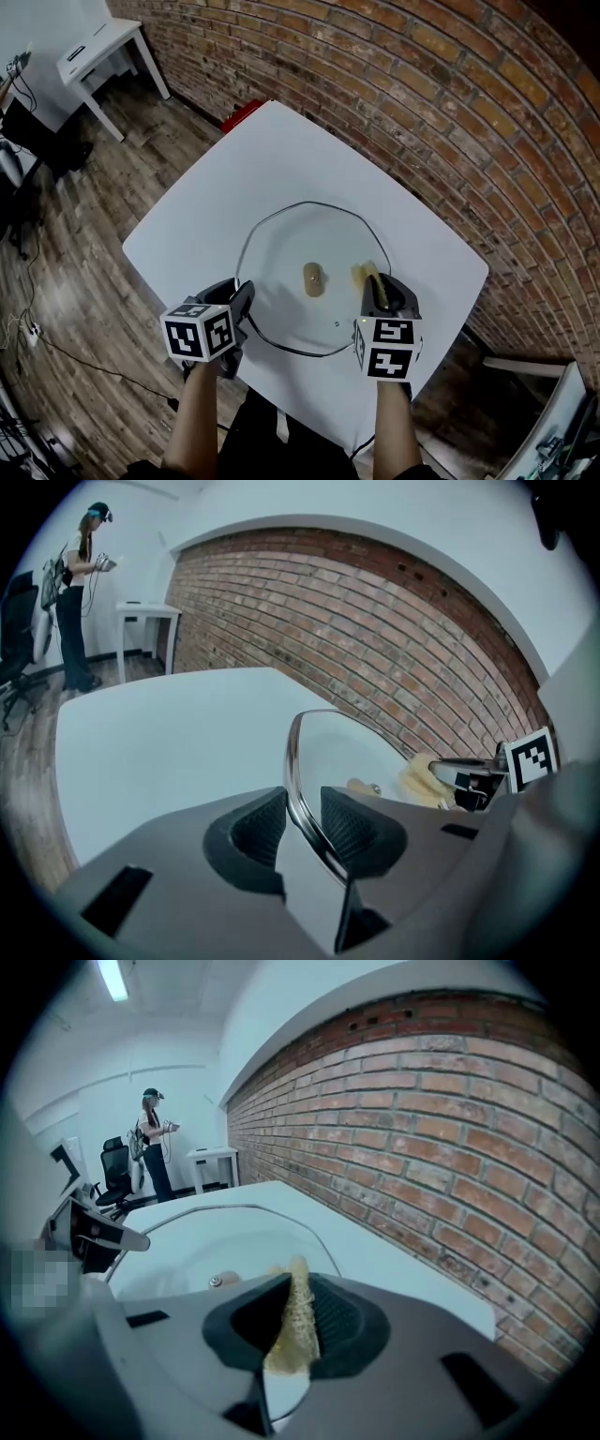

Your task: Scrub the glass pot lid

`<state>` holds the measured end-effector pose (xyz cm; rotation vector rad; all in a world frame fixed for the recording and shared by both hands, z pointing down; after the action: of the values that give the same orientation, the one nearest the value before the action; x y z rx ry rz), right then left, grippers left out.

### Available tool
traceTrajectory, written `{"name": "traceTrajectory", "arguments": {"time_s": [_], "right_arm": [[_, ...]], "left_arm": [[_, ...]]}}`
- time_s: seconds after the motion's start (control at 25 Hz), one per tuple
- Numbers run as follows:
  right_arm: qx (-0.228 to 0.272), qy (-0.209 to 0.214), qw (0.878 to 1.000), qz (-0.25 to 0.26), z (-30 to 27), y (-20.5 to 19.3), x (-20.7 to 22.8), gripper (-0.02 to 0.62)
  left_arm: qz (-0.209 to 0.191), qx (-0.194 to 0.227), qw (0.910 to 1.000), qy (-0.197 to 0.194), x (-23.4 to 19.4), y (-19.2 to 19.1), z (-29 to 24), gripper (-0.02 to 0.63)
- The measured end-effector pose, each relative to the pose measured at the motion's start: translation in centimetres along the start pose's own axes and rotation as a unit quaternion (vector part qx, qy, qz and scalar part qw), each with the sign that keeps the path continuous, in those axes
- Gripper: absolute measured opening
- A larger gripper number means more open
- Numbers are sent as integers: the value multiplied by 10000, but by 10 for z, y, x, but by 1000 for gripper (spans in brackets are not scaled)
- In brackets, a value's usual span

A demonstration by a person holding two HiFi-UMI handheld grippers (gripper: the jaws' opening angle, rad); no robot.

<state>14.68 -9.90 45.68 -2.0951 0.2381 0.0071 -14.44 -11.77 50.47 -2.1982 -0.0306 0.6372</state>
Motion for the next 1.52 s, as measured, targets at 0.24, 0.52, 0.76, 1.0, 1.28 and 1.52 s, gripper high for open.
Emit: {"name": "traceTrajectory", "arguments": {"time_s": [0.24, 0.52, 0.76, 1.0, 1.28, 1.52], "right_arm": [[418, 1010, 9938, -210, 14, 20, -58, 58], [168, 2109, 9773, -138, 22, 19, -133, 58], [-205, 2064, 9782, 65, 17, 3, -131, 58], [-398, 1864, 9811, 331, 13, -3, -115, 58], [-588, 1376, 9867, 639, 11, -8, -76, 58], [-753, 806, 9911, 748, 7, -8, -38, 58]], "left_arm": [[44, 4, 10000, -15, -1, -2, 1, 119], [71, -3, 10000, -59, -2, -2, 2, 120], [77, -2, 10000, -40, -3, -3, 1, 119], [55, -14, 10000, -10, -4, -1, -1, 118], [31, -2, 10000, 3, -3, 0, -1, 118], [52, 6, 10000, 9, -4, 0, -1, 118]]}}
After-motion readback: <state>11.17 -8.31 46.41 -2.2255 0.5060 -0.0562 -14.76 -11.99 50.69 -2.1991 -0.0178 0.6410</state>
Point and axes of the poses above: the fingertips, and each gripper's own axes: z backward along the fingers, x to its right, y out of its top, the point moved 9 cm from there along z, backward along the fingers, and after that the axes turned 11 degrees about x, right-handed, at the moved point
